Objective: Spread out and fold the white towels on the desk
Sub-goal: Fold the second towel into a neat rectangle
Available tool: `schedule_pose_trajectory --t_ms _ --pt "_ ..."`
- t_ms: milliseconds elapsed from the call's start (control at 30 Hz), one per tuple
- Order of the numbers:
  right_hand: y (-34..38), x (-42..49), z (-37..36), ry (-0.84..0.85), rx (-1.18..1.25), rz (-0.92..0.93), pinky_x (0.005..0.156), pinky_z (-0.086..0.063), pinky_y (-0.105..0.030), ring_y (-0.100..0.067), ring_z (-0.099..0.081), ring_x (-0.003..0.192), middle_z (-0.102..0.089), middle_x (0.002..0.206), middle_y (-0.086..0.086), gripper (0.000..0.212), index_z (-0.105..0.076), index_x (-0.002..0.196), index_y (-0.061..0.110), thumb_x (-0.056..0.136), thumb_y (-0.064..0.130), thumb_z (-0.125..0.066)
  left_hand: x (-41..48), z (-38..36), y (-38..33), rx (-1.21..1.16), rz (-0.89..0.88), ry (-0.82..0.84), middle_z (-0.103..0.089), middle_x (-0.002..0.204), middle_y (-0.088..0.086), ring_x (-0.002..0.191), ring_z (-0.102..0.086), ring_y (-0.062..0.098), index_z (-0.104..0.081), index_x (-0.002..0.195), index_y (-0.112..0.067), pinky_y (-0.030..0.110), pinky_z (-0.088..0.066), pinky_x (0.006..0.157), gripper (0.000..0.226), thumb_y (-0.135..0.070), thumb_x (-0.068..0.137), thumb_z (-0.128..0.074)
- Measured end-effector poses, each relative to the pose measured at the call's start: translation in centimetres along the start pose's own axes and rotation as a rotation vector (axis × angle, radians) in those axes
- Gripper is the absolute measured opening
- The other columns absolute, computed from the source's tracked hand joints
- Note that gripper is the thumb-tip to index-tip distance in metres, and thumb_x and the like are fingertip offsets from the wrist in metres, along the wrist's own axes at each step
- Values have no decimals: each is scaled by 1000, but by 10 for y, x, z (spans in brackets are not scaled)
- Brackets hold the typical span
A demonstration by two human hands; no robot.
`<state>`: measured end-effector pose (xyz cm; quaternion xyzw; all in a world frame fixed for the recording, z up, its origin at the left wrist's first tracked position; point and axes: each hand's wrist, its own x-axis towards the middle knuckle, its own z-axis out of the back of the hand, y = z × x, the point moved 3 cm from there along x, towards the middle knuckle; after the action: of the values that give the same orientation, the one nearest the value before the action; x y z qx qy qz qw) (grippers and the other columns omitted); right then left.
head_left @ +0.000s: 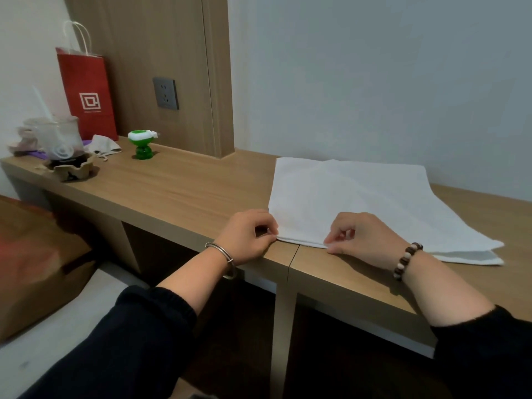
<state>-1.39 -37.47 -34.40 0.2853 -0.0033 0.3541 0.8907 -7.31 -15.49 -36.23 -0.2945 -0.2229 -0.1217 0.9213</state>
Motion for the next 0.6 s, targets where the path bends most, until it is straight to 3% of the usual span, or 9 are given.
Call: schedule_pose_trajectory --t_ms 133,233,367,600 --pt "-5 0 3 -31 -39 -56 62 -38 -9 -1 -55 75 -63 79 15 13 -68 74 28 75 21 -78 0 -1 -5 135 -58 9 -60 82 -2 89 -50 19 -64 74 -10 29 -40 78 4 -6 77 -65" --pt "-7 1 1 -22 -40 -65 60 -39 -8 1 -55 72 -63 77 15 17 -65 73 30 75 21 -79 5 -6 -16 318 -131 7 -60 82 -5 91 -46 18 -62 77 -15 32 -37 80 7 -20 76 -67" --pt "-6 1 2 -31 -51 -61 61 -39 -5 2 -55 71 -62 76 16 18 -64 73 33 74 23 -79 17 -23 -37 246 -126 134 -60 92 -7 90 -49 10 -65 100 -20 22 -37 75 26 -37 80 -69" --pt "-5 -1 0 -38 -119 -38 60 -35 -10 -1 -54 75 -58 79 17 13 -63 73 30 81 26 -73 28 -27 -42 177 -14 157 -66 91 -2 82 -57 12 -71 85 -15 25 -43 76 13 -25 77 -75"
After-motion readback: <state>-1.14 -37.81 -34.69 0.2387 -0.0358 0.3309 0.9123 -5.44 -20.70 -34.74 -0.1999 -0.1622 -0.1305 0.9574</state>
